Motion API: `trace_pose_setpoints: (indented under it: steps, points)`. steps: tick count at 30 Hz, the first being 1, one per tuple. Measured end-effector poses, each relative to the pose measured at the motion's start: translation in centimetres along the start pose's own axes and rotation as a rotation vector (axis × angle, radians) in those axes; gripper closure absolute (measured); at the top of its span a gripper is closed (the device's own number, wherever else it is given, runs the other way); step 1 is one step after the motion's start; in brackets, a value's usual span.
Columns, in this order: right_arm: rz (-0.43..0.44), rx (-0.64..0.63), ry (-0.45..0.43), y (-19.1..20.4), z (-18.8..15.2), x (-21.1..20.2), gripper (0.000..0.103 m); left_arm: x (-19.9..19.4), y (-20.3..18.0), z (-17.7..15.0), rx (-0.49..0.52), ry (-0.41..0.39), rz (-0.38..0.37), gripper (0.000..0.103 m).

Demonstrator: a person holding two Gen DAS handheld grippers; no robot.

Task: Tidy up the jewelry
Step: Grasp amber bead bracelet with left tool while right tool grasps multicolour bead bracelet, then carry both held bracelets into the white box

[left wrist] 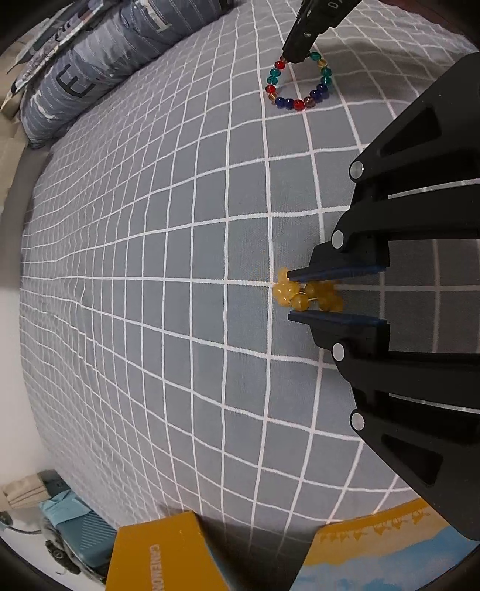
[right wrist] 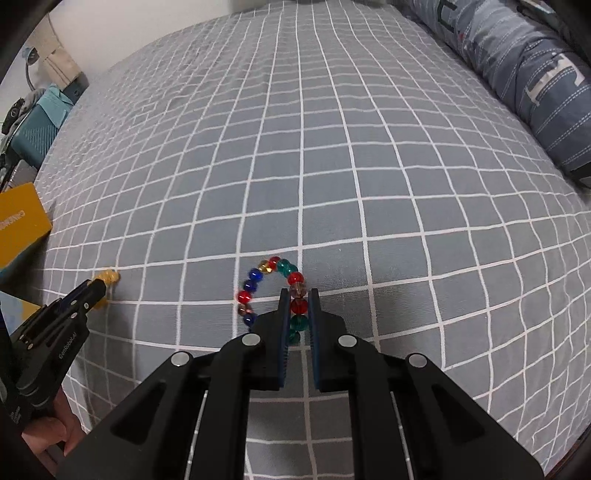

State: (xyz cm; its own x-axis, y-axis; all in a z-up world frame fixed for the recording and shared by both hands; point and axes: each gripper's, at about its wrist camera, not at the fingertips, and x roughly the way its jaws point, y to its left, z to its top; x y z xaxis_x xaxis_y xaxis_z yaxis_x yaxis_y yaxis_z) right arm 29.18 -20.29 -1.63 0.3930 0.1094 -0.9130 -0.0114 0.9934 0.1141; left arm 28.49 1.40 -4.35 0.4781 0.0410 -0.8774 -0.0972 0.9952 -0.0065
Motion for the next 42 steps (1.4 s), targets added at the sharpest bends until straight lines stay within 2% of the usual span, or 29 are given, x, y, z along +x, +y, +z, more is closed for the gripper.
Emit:
trace_pose_setpoints:
  steps: [12, 28, 35, 42]
  points:
    - [0.001, -0.038, -0.063, 1.9, -0.4, -4.3, 0.094, -5.0, 0.8, 0.3, -0.007, -0.028, -0.029, 0.088]
    - [-0.004, -0.084, -0.115, 6.1, -2.6, -10.4, 0.094, -12.4, 4.4, -1.9, -0.034, -0.079, 0.036, 0.088]
    - [0.044, -0.135, -0.153, 9.9, -4.0, -14.0, 0.094, -16.7, 7.4, -3.0, -0.085, -0.097, 0.074, 0.088]
    - [0.111, -0.225, -0.2, 15.9, -5.4, -17.5, 0.094, -21.3, 11.3, -4.0, -0.125, -0.132, 0.106, 0.096]
